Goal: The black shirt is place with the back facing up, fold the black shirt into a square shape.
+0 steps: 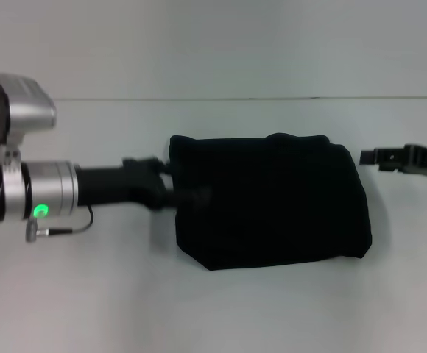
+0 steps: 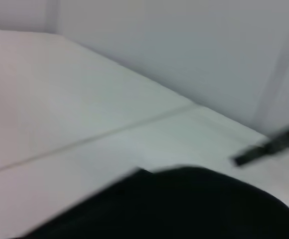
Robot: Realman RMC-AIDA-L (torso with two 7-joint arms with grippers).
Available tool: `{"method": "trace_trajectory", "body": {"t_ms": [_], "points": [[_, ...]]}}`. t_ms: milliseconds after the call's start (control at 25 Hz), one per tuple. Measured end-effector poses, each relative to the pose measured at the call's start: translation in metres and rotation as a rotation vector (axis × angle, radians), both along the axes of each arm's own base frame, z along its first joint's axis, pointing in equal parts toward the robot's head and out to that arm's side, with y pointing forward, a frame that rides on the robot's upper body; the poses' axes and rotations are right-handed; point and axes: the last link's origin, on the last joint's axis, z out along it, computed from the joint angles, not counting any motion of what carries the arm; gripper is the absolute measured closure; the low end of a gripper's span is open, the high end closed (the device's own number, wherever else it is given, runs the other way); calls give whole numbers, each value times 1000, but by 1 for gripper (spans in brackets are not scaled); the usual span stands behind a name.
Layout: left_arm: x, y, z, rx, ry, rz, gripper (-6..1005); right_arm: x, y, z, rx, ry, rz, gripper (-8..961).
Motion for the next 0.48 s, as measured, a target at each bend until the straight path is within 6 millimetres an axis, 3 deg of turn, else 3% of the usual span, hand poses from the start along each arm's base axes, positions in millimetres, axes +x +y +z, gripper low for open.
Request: {"method": "trace_trajectory", "body": {"t_ms": [160,400,480], "points": [[-1,24,8,72,-34,198,70,-8,9,12,3,10,-10,395],[-5,52,15,123,-104,488,85,-15,13,11,-13,6,-5,145],[-9,58,11,117,-82,554,90,-15,13,9,-19,2,-1,146]]}}
